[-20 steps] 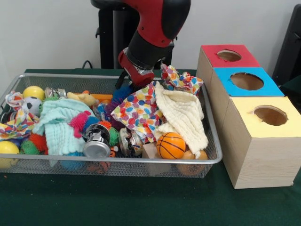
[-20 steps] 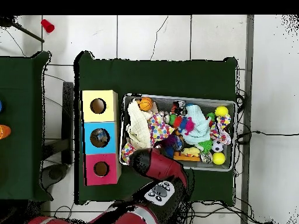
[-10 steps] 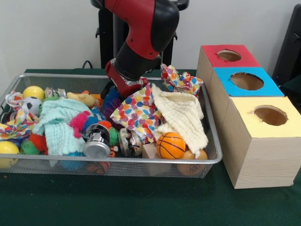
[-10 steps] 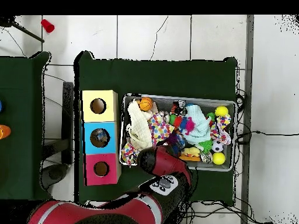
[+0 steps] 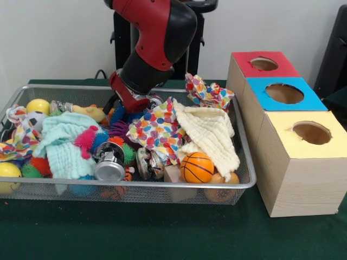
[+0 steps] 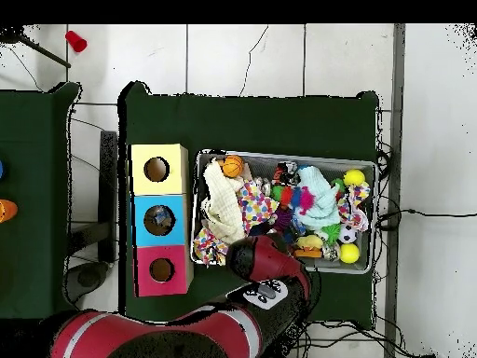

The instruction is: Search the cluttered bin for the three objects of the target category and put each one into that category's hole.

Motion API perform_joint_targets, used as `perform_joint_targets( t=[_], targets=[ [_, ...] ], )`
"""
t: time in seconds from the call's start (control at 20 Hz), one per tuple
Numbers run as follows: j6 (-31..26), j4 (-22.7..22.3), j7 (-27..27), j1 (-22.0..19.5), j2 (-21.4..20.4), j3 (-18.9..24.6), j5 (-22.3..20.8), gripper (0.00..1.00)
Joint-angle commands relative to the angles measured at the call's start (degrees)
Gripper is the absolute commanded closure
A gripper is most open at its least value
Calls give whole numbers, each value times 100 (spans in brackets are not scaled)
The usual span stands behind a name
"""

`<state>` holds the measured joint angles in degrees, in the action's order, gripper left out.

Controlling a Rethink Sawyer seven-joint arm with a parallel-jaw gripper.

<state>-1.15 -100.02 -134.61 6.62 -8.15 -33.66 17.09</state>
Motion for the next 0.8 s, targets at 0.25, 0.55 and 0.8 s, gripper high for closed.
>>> perform_joint_targets(
  t=[0.25, 0.55, 0.8],
  targets=[
    [428, 830, -455, -366, 792, 667, -25, 0],
    [1242, 677, -345, -1018, 299, 1495, -769, 0],
    [1425, 540, -444, -1304, -133, 1818, -1310, 0]
  ],
)
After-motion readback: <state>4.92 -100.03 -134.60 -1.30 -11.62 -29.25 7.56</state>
